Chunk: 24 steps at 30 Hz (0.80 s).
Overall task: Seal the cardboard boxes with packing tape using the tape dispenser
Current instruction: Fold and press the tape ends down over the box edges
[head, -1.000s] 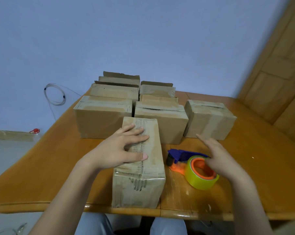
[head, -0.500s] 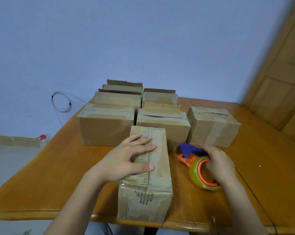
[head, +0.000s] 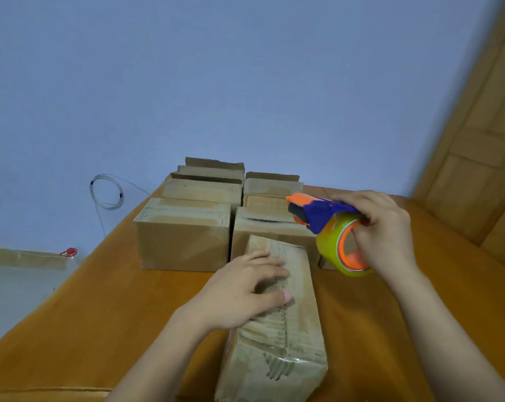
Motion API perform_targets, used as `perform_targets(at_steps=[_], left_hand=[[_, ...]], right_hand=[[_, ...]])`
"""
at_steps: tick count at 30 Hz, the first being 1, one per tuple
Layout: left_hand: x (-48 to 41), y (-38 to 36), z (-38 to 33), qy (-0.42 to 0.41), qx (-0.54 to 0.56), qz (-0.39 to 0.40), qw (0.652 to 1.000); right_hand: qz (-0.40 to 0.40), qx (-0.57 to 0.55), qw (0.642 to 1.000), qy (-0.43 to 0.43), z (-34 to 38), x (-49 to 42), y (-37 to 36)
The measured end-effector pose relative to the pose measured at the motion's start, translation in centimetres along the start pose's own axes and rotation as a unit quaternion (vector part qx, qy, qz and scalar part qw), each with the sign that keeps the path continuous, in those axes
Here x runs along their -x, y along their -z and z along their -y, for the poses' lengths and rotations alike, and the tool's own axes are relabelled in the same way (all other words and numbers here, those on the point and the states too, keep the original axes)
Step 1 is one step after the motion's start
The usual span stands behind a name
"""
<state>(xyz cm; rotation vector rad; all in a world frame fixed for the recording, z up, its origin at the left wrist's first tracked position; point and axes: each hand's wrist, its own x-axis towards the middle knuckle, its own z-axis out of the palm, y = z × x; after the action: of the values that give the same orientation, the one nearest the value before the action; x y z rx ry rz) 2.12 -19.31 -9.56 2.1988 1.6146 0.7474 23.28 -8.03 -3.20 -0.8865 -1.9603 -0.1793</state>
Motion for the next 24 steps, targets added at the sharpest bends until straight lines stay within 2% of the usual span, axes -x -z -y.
perform_targets(at_steps=[3, 6, 9, 13, 15, 19, 24], left_hand=[[0.0, 1.5, 0.5, 0.014, 0.054, -0.048, 0.997], [-0.3, 3.1, 0.1, 0.037, 0.049, -0.198, 0.978], [-1.0, 4.4, -1.2, -0.013, 0.054, -0.333, 0.941], [-2.2, 4.9, -2.1, -0.114, -0.025, -0.357, 0.927], [-2.6, 4.5, -2.0, -0.158, -0.040, -0.386, 0.908], [-3.1, 4.0, -1.3, -0.191, -0.028, -0.424, 0.885], [-3.9, 4.7, -0.8, -0.225, -0.074, -0.418, 0.877]], right_hand=[[0.009, -0.018, 1.000, -0.004, 0.8, -0.6, -0.2], [0.010, -0.045, 0.999, -0.015, 1.5, -0.8, -0.3], [0.024, -0.064, 0.997, -0.030, 2.2, -0.7, -0.4], [0.019, -0.060, 0.997, -0.038, 2.6, -0.7, -0.5], [0.019, -0.062, 0.997, -0.038, 2.7, -0.7, -0.5], [0.022, -0.080, 0.996, -0.046, 2.7, -0.8, -0.3], [0.029, -0.090, 0.995, -0.044, 2.8, -1.0, -0.1]])
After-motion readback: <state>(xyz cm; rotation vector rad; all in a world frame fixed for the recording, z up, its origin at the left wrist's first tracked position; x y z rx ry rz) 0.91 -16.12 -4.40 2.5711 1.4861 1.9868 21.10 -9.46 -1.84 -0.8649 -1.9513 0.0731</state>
